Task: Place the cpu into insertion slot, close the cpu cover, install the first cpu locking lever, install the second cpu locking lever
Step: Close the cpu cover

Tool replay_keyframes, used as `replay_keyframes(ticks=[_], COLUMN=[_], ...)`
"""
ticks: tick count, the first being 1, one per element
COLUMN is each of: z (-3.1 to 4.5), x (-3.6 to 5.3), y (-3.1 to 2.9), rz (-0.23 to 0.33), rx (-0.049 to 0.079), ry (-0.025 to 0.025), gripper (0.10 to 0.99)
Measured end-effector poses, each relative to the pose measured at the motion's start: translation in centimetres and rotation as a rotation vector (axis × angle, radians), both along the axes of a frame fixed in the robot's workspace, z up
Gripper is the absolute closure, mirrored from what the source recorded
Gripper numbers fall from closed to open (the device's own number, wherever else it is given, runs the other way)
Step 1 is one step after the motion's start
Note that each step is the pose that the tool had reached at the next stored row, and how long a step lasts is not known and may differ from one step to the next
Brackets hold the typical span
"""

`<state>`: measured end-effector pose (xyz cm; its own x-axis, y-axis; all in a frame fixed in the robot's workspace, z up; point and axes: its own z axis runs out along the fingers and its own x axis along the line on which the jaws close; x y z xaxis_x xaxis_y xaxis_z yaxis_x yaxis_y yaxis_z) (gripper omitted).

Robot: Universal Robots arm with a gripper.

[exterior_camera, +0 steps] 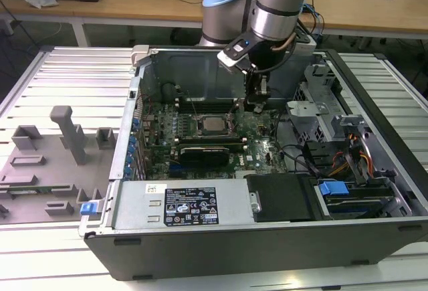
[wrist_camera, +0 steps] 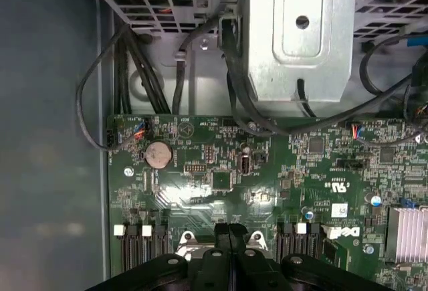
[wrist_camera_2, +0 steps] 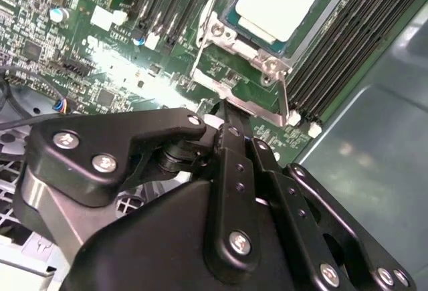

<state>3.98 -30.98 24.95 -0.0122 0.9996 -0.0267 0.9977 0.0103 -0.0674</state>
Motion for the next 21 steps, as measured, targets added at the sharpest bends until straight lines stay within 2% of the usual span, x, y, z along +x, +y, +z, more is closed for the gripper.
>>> replay_keyframes(ticks=[8,12,13,15,16,17,18,19,21], z=[0.0,-0.01,-0.01,-0.02,-0.06,-0.11,-0.18,-0.3,-0.47], x=[-2.36,-3.32,-3.44,-3.86,-4.24,-4.75,-5.28,-5.8,-6.25], y=[0.18,0.18,0.18,0.19,0.19,0.19,0.19,0.18,0.11], rz=[0.0,0.0,0.0,0.0,0.0,0.0,0.0,0.0,0.0], rx=[0.0,0.0,0.0,0.0,0.0,0.0,0.0,0.0,0.0], ry=[-0.0234,-0.0309,-0.0314,-0.0362,-0.0444,-0.0571,-0.0669,-0.072,-0.0729], gripper=[0.98,0.98,0.98,0.98,0.98,0.98,0.98,0.98,0.98])
